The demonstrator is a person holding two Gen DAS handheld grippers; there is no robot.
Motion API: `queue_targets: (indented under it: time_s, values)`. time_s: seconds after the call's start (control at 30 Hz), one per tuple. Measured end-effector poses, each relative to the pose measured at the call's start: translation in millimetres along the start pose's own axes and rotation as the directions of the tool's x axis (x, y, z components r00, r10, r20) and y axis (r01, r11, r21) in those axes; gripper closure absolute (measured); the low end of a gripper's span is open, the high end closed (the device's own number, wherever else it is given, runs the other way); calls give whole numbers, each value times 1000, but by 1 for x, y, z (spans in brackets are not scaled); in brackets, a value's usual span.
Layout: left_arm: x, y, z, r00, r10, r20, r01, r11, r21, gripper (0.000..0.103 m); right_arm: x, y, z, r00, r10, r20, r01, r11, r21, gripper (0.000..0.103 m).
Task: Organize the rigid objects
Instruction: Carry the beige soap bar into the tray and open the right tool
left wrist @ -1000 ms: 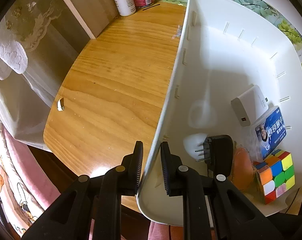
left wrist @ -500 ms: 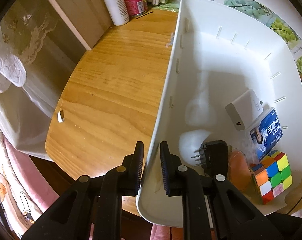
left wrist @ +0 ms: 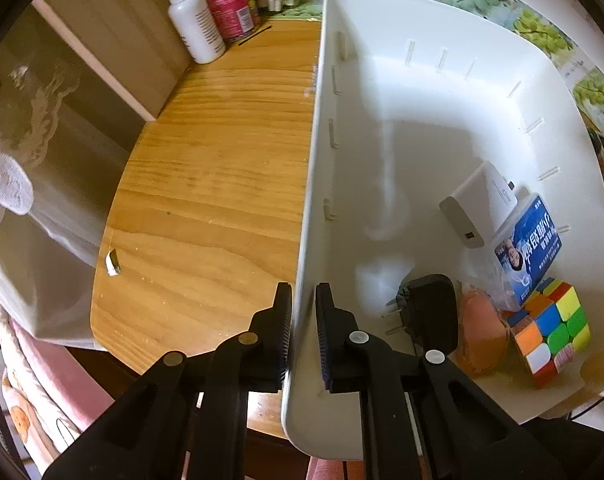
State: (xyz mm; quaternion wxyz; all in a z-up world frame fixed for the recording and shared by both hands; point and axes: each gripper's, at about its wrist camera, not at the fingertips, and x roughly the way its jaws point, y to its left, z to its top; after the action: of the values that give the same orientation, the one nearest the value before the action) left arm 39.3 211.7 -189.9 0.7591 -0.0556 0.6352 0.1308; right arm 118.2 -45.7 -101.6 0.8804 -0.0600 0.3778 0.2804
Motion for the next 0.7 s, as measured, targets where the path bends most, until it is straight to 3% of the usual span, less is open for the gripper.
queue_targets:
  time_s: [0.3, 0.67, 0.7]
  values:
    - [4, -2, -1, 1000, -11, -17, 13, 997, 80, 94, 2, 63, -18, 996, 56, -74, -61, 996, -64, 40]
    - [12, -3, -4, 997, -35, -74, 46, 986, 161, 94, 3, 91, -39, 988, 6, -153, -13, 999, -44, 39]
    - [14, -2, -5, 996, -35, -85, 49, 986, 160, 94, 3, 92, -40, 987, -4, -158, -3, 999, -42, 36]
